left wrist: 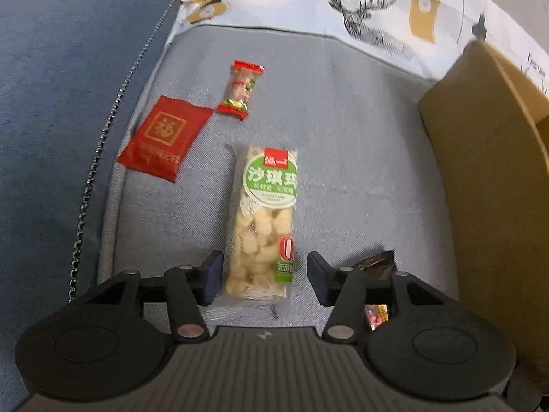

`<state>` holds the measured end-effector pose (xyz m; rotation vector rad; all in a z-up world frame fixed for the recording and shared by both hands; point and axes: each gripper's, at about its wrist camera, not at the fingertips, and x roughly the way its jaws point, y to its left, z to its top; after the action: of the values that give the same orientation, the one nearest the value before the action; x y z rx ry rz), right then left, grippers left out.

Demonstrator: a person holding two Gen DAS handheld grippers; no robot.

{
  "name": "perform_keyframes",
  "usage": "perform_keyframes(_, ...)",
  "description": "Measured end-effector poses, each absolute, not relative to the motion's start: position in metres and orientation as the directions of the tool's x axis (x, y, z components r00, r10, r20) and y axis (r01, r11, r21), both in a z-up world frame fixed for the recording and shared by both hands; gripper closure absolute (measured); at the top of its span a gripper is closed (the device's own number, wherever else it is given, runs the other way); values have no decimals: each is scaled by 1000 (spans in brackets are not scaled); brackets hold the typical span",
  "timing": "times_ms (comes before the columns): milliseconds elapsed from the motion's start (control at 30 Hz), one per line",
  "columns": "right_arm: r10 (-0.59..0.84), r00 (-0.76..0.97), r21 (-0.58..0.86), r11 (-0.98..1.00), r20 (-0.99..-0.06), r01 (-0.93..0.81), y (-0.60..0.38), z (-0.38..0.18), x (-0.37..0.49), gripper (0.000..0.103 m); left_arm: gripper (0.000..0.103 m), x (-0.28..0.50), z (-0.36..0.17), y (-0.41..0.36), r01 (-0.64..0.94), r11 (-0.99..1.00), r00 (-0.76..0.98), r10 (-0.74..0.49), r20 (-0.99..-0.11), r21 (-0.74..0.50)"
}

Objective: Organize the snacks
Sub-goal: 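Lift both held snacks and carry them over the cardboard box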

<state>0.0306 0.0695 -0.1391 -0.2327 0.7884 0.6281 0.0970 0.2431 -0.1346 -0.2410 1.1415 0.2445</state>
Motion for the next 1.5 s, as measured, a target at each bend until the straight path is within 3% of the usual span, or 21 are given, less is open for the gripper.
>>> perform_keyframes(67,435,529,34,794,-729,-606,70,-143,32,47,45,98,-138,241,-300,953,387,75,-919,-49)
perform_keyframes(100,436,533,31,794,-725,-607,69,-143,32,58,47,99,-139,240,-294,955,385,80,-919,-40)
perform_keyframes(133,436,537,24,791,-722,-611,70,-142,31,61,58,100,-139,239,-290,957,385,90,-918,-27)
perform_keyframes(167,438,540,19,789,-719,-614,70,-141,30,61,62,99,-138,239,-289,957,386,101,-917,-16)
perform_keyframes(333,450,570,21,797,-688,-604,68,-133,25,62,63,95,-133,247,-321,946,410,106,-906,-35)
perform_keyframes(500,424,550,18,803,-720,-596,69,-142,26,61,63,94,-135,249,-324,944,391,76,-917,-60)
perform_keyframes(1500,428,550,21,802,-717,-597,69,-143,26,60,60,99,-138,241,-283,959,382,87,-920,-27)
